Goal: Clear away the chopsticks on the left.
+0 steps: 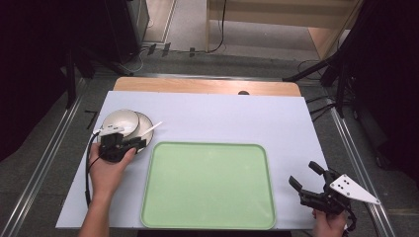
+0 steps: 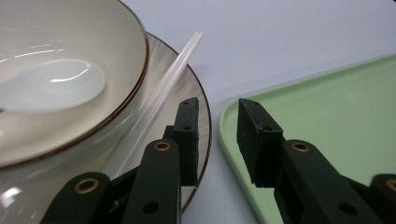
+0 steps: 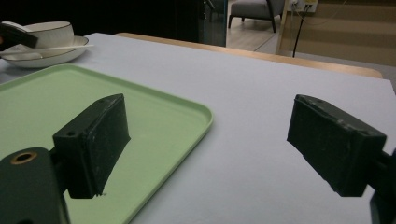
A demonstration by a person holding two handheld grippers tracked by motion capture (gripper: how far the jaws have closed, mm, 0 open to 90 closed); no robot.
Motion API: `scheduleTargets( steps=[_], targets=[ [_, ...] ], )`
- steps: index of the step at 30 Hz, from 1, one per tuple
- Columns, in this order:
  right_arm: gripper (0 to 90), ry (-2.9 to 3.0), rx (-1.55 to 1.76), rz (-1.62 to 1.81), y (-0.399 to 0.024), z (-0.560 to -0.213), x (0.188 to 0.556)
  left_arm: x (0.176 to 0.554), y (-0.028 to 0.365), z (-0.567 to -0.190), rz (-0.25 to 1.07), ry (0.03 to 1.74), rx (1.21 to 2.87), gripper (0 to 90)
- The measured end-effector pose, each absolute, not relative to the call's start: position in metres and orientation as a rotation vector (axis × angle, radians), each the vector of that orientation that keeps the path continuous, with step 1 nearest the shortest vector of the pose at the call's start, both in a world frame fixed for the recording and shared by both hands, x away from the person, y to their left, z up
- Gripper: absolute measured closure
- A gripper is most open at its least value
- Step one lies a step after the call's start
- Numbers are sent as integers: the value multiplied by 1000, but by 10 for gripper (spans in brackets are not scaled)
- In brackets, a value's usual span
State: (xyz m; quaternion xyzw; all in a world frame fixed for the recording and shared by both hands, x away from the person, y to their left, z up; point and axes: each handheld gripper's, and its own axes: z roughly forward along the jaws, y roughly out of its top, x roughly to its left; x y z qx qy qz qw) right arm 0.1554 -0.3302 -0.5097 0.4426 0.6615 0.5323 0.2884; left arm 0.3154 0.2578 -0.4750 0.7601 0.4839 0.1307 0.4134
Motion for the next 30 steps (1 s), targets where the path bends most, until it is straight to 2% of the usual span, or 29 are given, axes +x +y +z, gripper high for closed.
scheduleTargets(
  steps=[7, 12, 20, 30],
  targets=[
    [128, 1764, 1194, 1398, -329, -511, 157, 304, 288, -465, 458, 1182, 1933, 684],
    [128, 1759, 1178, 1391, -326, -509, 156, 310, 300, -474, 393, 1175, 1951, 725],
    [128, 1769, 1176, 1370, -324, -510, 157, 315, 301, -482, 450, 1199, 2028, 723],
    [128, 1763, 1182, 1367, -325, -510, 157, 314, 299, -484, 431, 1176, 2055, 754]
  ],
)
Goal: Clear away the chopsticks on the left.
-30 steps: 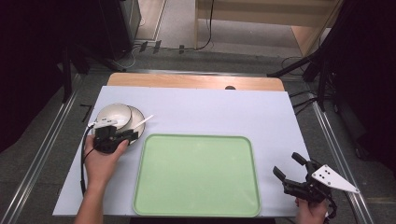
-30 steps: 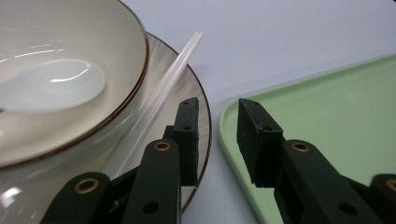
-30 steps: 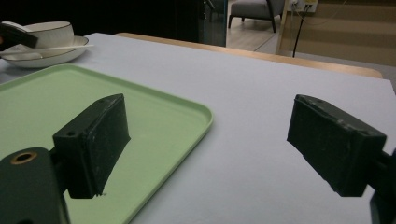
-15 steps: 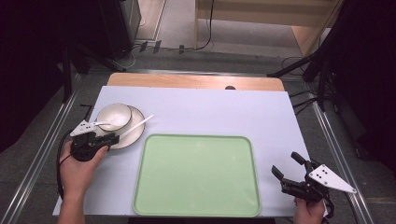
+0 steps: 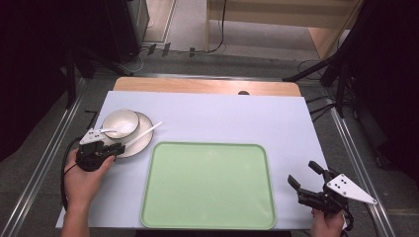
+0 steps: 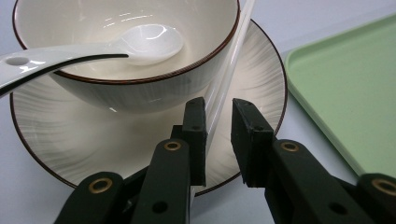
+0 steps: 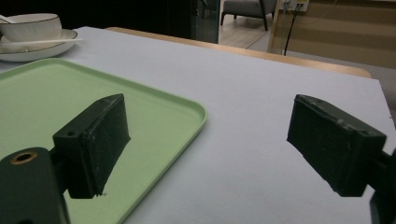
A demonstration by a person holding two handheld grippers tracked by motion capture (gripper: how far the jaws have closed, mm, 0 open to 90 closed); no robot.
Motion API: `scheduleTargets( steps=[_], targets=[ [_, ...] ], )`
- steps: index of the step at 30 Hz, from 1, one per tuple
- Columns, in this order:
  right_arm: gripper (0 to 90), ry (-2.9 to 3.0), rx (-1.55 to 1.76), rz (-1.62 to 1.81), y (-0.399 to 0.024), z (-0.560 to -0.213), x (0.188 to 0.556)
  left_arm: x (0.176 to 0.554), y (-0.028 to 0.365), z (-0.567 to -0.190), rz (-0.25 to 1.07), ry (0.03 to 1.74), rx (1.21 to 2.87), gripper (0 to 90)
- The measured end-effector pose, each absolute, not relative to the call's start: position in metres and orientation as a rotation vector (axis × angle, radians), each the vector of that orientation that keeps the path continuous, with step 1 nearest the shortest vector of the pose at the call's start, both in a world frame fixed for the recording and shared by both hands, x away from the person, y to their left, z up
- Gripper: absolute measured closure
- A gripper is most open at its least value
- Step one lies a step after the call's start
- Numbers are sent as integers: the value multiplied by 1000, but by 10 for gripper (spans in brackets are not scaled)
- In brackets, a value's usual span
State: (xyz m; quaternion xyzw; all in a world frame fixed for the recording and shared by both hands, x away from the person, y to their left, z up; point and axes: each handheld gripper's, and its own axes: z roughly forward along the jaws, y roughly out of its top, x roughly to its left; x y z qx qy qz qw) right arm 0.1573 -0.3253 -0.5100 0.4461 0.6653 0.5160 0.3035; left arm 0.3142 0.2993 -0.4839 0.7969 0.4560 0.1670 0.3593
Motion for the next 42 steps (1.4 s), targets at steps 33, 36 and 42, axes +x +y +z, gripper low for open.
scheduleTargets(
  steps=[33, 36, 42],
  targets=[
    [128, 1764, 1193, 1369, -324, -512, 159, 312, 273, -478, 378, 1093, 2109, 852],
    [128, 1762, 1192, 1371, -325, -511, 159, 303, 262, -471, 393, 1068, 2107, 852],
    [128, 1760, 1186, 1373, -324, -510, 158, 277, 229, -471, 342, 1066, 2112, 852]
  ],
)
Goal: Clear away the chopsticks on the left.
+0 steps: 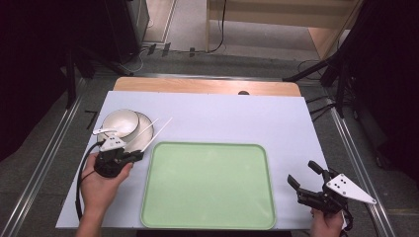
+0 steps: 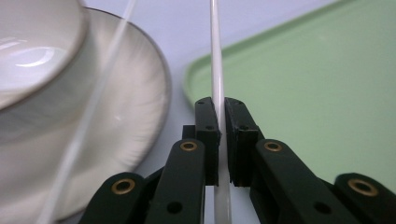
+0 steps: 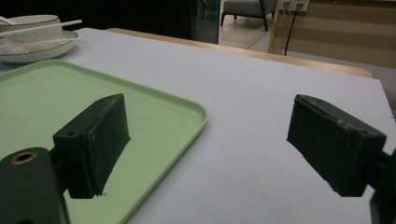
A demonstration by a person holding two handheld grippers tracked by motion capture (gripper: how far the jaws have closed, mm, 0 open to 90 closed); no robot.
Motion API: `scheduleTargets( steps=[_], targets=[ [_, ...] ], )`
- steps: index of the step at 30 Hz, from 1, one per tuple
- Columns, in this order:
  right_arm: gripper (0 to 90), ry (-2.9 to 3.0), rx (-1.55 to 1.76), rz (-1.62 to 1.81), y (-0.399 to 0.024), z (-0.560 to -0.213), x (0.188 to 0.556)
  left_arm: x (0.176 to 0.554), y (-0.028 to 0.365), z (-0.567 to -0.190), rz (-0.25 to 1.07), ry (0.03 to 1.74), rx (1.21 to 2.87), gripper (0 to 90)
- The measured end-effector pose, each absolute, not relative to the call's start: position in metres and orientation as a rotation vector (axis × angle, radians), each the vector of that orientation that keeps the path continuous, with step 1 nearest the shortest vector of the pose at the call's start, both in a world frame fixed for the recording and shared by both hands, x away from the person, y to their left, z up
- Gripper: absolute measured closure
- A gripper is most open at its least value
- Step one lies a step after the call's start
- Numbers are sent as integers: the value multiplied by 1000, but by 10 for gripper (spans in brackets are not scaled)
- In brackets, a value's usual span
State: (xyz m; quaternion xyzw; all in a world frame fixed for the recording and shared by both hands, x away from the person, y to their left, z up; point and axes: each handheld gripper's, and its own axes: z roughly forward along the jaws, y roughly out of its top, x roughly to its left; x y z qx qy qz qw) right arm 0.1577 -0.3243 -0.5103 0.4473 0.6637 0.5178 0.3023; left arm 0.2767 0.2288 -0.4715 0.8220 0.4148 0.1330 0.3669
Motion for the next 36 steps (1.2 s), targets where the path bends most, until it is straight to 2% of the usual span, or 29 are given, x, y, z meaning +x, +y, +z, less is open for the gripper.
scheduleTargets(
  steps=[9, 17, 23, 28, 31, 34, 36],
  targets=[
    [128, 1769, 1172, 1377, -323, -510, 157, 244, 182, -498, 211, 1111, 2090, 851],
    [128, 1762, 1177, 1380, -325, -510, 158, 241, 173, -518, 154, 1182, 2097, 848],
    [128, 1765, 1177, 1377, -324, -511, 159, 238, 172, -518, 171, 1189, 2091, 838],
    [128, 1770, 1177, 1376, -323, -511, 159, 239, 171, -517, 151, 1185, 2085, 773],
    [128, 1766, 1174, 1377, -324, -510, 158, 242, 172, -515, 167, 1185, 2077, 653],
    [128, 1761, 1178, 1377, -325, -510, 158, 249, 168, -509, 168, 1157, 2032, 667],
    [128, 1758, 1179, 1380, -326, -510, 159, 256, 158, -504, 177, 1112, 2046, 743]
  ],
)
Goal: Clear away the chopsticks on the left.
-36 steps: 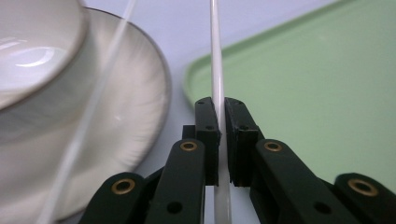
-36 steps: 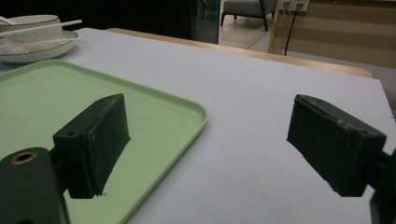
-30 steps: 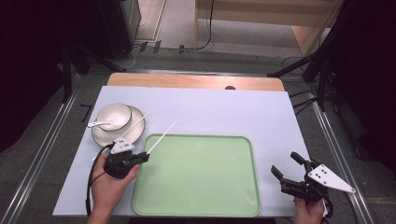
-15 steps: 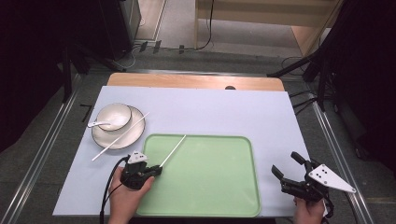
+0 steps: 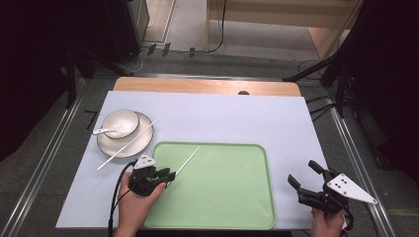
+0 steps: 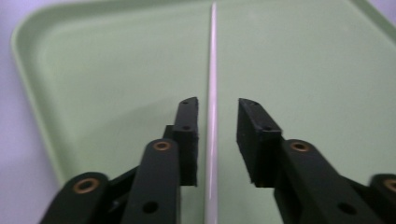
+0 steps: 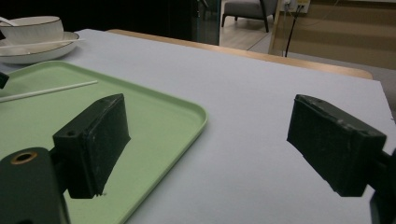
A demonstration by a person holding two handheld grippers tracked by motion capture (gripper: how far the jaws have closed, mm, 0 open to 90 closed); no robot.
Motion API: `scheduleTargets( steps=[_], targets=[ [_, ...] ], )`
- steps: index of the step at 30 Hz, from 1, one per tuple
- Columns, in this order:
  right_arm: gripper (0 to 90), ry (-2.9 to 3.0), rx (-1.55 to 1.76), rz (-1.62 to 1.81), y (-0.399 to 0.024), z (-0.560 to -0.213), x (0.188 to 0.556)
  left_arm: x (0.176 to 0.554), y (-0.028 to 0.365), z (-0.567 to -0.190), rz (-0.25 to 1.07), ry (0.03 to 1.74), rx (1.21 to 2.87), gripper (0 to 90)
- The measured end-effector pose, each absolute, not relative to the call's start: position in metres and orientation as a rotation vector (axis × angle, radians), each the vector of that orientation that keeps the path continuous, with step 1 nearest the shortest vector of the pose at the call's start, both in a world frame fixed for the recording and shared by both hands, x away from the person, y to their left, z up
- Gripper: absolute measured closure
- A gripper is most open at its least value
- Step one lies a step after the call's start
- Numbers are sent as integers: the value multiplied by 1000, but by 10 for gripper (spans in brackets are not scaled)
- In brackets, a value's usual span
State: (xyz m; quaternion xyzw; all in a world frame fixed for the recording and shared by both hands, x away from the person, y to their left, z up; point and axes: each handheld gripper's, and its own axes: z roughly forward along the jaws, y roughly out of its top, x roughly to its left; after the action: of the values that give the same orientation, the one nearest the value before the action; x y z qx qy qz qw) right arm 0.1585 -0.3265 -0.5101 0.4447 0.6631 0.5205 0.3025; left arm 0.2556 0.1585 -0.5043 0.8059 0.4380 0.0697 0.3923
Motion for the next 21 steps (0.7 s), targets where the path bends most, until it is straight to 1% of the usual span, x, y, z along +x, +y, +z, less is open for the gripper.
scheduleTargets(
  steps=[1, 2, 3, 7, 11, 12, 14, 19, 21],
  targets=[
    [128, 1758, 1180, 1380, -327, -510, 159, 260, 152, -504, 182, 1098, 2057, 799],
    [128, 1759, 1182, 1379, -327, -510, 159, 264, 145, -504, 196, 1085, 2079, 878],
    [128, 1758, 1183, 1377, -327, -510, 160, 268, 138, -505, 201, 1066, 2099, 900],
    [128, 1768, 1180, 1379, -325, -511, 160, 280, 112, -512, 169, 973, 2160, 900],
    [128, 1775, 1178, 1375, -324, -512, 161, 287, 102, -521, 179, 1004, 2200, 900],
    [128, 1774, 1178, 1374, -324, -512, 161, 288, 105, -521, 173, 1024, 2180, 900],
    [128, 1774, 1178, 1374, -324, -512, 160, 289, 110, -520, 210, 1053, 2181, 900],
    [128, 1771, 1189, 1372, -326, -513, 161, 289, 132, -520, 215, 1114, 2142, 900],
    [128, 1772, 1182, 1372, -325, -512, 161, 287, 139, -519, 238, 1135, 2140, 900]
  ],
)
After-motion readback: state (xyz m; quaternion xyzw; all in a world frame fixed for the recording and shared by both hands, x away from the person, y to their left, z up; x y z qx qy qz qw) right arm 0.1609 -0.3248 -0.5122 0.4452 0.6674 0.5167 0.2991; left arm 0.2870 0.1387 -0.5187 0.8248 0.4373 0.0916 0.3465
